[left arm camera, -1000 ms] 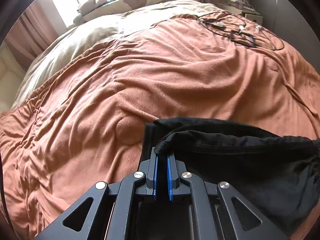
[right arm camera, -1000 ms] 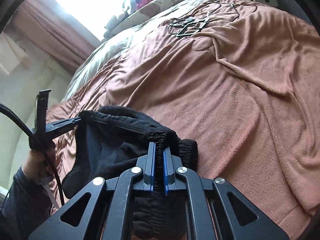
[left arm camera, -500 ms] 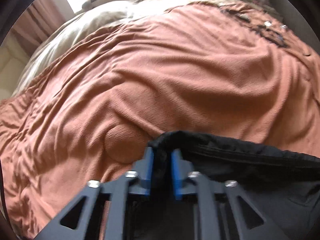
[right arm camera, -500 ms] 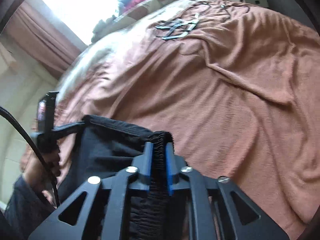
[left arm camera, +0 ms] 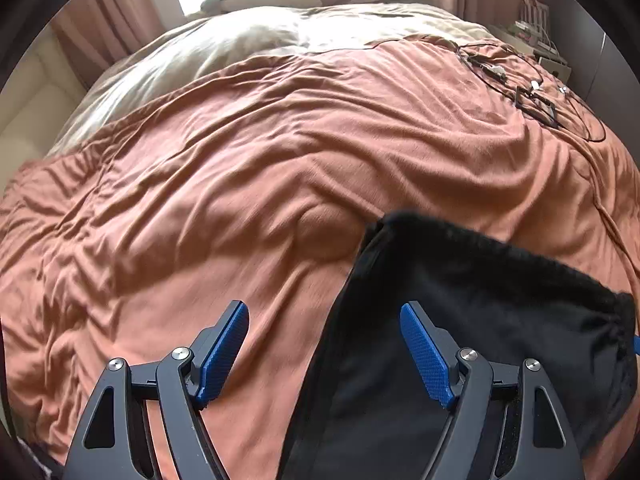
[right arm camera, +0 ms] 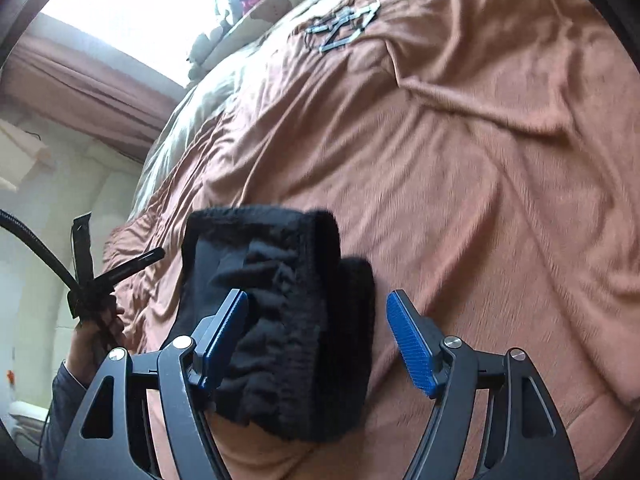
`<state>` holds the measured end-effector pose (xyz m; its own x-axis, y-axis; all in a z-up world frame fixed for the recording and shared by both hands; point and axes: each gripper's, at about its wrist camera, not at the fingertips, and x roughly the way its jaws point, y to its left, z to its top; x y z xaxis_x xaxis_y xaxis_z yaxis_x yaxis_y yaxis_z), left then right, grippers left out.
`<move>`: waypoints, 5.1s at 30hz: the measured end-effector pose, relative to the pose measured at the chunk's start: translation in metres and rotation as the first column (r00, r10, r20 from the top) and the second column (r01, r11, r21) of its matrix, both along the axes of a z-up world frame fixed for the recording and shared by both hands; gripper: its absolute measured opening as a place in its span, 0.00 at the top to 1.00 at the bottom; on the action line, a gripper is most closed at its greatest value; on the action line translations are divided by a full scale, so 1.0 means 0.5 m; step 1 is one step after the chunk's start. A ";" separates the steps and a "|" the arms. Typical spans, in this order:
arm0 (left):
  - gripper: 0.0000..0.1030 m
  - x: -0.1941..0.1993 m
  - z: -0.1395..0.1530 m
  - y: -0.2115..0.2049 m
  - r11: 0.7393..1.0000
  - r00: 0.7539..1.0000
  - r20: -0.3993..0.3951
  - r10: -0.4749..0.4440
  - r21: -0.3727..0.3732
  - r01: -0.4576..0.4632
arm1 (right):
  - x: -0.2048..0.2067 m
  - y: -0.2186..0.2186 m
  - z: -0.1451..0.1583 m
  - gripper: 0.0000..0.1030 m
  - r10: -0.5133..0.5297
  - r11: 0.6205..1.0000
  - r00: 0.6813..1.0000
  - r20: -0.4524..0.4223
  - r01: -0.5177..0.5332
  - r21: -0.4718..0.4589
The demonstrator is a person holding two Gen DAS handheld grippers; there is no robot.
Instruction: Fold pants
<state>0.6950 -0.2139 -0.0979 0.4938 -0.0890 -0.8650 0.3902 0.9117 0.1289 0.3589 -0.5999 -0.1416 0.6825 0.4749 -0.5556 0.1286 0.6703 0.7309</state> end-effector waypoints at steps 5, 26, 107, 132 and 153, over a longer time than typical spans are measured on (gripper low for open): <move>0.22 -0.047 0.017 0.056 1.000 1.000 -0.015 0.020 -0.011 -0.020 | 0.008 -0.009 -0.009 0.31 0.002 0.999 0.999 -0.037 0.000 0.055; 0.22 -0.217 -0.037 0.222 0.982 0.985 -0.159 0.060 -0.166 -0.086 | -0.043 0.044 0.006 0.79 0.050 0.998 0.998 -0.036 -0.051 -0.021; 0.95 -0.677 -0.050 0.450 0.774 0.918 -0.375 0.127 -0.542 -0.328 | -0.128 0.125 0.025 0.78 0.355 0.934 0.935 -0.012 -0.355 -0.026; 0.33 -0.755 -0.156 0.447 0.658 0.915 -0.392 0.093 -0.665 -0.352 | -0.157 0.136 0.084 0.55 0.253 0.900 0.961 -0.116 -0.277 -0.335; 0.68 -0.832 -0.186 0.407 0.557 0.923 -0.381 -0.058 -0.779 -0.287 | -0.251 0.309 0.120 0.55 0.445 0.817 0.894 -0.049 -0.428 -0.386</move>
